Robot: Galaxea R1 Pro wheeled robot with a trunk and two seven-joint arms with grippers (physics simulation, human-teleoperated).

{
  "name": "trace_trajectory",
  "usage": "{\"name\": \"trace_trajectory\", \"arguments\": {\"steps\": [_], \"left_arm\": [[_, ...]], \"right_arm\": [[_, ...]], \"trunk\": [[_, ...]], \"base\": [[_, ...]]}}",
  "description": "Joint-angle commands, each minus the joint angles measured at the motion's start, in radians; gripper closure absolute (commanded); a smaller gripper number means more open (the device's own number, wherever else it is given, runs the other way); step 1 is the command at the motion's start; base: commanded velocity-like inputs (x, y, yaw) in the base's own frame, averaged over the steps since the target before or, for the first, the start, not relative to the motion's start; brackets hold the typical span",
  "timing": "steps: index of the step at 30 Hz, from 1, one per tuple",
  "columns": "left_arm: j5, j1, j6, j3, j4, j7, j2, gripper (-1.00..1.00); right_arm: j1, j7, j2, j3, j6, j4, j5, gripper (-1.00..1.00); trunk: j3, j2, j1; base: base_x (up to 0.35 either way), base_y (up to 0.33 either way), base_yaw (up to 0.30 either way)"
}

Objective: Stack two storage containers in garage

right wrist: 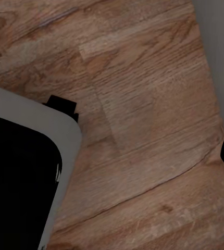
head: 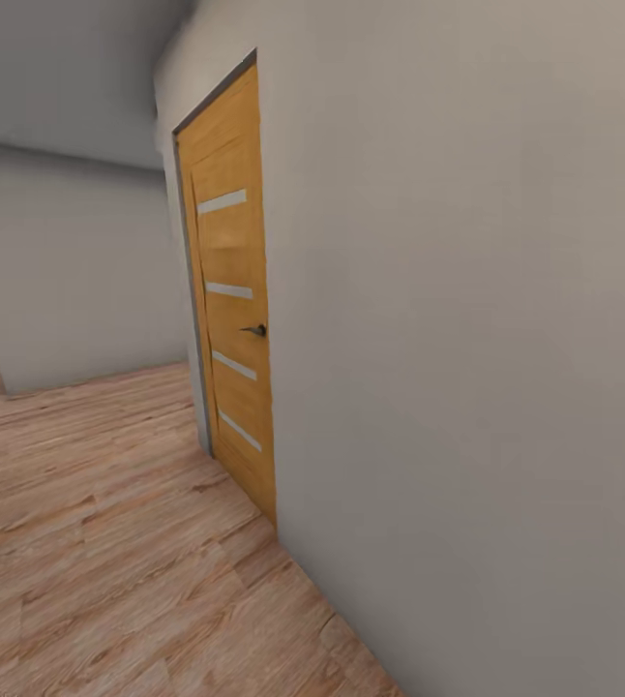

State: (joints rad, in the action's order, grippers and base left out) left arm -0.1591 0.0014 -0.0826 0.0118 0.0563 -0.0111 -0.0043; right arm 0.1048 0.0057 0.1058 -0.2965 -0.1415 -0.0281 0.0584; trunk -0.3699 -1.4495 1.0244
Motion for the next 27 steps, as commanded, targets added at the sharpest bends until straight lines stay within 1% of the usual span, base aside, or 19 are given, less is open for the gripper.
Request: {"name": "trace_trajectory", "arguments": {"steps": [1,27], "left_arm": [[-0.007,0.0,-0.002,0.0,0.001,-0.001,0.0,-1.0],[-0.007,0.0,-0.002,0.001,0.001,-0.001,0.0,-1.0]], "right_arm": [[0.001,0.001,0.0,0.0,-0.006,-0.003,0.006,-1.0],[0.001,0.001,0.0,0.0,-0.004,-0.003,0.006,-1.0]], "trunk": [[-0.001,-0.001,0.001],[-0.001,-0.001,0.001]], "base": [[0.32,0.0,0.275],[0.313,0.0,0.275]]}}
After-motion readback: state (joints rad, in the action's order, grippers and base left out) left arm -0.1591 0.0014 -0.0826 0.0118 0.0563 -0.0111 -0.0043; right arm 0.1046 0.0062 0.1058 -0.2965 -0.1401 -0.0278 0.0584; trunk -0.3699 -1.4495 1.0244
